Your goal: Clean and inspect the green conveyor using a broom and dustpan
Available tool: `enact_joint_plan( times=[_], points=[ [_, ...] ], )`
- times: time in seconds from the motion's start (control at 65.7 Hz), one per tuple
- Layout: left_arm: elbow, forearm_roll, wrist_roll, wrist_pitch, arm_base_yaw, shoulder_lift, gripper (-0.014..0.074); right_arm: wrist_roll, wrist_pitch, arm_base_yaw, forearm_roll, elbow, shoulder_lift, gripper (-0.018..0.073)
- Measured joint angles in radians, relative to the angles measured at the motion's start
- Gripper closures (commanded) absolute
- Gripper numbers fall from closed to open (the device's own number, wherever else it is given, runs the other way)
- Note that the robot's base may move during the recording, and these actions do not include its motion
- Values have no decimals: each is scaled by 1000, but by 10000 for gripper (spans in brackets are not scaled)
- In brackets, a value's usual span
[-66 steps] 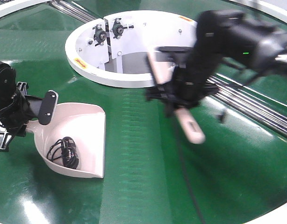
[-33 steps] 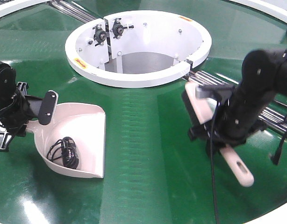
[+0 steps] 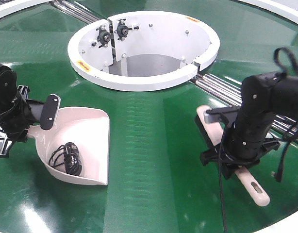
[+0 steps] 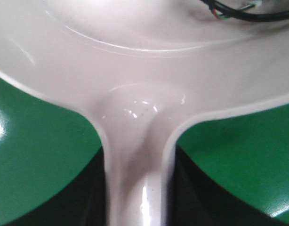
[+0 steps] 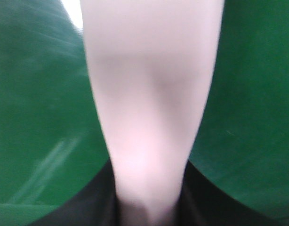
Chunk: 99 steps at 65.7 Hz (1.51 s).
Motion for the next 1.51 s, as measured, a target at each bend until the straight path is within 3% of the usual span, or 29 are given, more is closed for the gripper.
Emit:
enact_joint_plan(
  times=[0.715,1.034,1.247,1.506],
  points=[
    [0,-1,4,-6,0,0,603,-1,-13,0,0,0,80,482],
    [0,5,3,-4,0,0,594,-3,-13,0,0,0,80,371],
    [0,5,-3,3,-2,0,524,-3,-12,0,3,0,81,221],
    [0,-2,-7,17,-4,0,363,-6,-13,0,4,0,82,102]
  ],
)
